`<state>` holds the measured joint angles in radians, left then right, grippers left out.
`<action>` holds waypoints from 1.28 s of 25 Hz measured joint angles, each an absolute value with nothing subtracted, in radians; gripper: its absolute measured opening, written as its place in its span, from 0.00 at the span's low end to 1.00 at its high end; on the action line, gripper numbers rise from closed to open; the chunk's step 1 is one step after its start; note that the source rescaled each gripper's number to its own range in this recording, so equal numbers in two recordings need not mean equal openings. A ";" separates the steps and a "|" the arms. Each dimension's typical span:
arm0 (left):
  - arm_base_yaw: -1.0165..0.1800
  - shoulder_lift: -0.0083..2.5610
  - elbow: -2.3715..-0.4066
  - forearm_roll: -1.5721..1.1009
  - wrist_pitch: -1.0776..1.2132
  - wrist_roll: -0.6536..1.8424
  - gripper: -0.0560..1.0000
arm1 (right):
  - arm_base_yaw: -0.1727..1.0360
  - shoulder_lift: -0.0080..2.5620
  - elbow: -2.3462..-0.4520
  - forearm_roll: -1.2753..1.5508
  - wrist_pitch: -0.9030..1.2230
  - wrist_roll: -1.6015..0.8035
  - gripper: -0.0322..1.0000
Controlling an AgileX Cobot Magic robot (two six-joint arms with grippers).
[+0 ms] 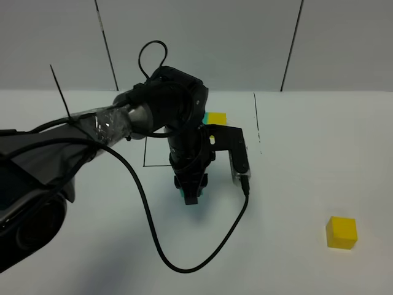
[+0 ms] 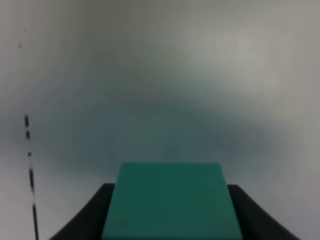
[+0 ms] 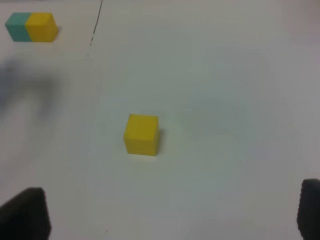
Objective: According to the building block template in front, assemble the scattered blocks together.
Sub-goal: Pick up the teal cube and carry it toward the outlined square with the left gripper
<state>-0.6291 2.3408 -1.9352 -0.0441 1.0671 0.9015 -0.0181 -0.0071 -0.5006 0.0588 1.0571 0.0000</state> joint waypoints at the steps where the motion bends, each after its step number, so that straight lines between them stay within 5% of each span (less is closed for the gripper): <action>1: -0.635 2.347 -1.938 -0.044 1.064 0.904 0.05 | -0.018 -0.007 -0.501 0.059 1.057 0.000 1.00; 32: -0.677 2.439 -1.982 0.000 1.062 0.953 0.05 | -0.018 -0.007 -0.501 0.059 1.057 0.000 1.00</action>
<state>-0.6774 2.4390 -1.9817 0.0000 1.0623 0.9525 -0.0181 -0.0071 -0.5006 0.0588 1.0571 0.0000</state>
